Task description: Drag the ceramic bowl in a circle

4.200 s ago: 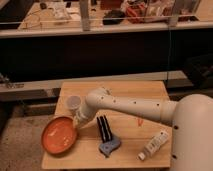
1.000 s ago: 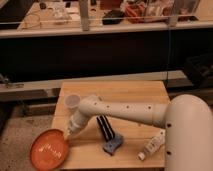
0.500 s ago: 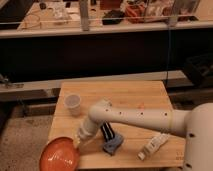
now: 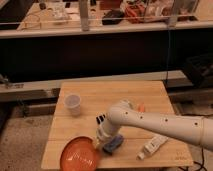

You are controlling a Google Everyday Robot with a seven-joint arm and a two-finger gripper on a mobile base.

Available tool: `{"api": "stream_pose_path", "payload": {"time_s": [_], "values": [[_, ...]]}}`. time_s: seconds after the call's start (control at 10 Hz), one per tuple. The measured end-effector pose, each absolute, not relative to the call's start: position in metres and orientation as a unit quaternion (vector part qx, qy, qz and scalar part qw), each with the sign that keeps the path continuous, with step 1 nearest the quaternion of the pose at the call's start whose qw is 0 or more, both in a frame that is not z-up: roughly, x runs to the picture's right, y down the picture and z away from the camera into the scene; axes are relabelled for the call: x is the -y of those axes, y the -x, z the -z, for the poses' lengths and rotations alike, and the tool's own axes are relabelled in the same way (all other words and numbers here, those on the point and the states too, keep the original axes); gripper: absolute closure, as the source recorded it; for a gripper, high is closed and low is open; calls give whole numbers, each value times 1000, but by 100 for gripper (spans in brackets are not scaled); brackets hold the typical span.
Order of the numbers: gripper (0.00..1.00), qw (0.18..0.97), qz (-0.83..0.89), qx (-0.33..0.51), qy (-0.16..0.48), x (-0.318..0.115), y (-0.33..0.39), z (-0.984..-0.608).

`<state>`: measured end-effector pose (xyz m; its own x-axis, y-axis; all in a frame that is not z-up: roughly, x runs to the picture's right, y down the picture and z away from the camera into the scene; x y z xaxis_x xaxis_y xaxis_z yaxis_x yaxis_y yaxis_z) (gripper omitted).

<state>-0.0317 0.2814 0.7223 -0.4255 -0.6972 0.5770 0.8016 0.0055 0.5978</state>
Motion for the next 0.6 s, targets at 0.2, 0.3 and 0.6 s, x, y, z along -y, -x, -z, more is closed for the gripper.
{"api": "stream_pose_path", "payload": {"time_s": [0.2, 0.3, 0.6], "values": [[98, 557, 691, 457, 52, -262, 27, -739], [98, 575, 680, 452, 50, -247, 25, -753], [98, 612, 652, 444, 49, -215, 30, -789]]}}
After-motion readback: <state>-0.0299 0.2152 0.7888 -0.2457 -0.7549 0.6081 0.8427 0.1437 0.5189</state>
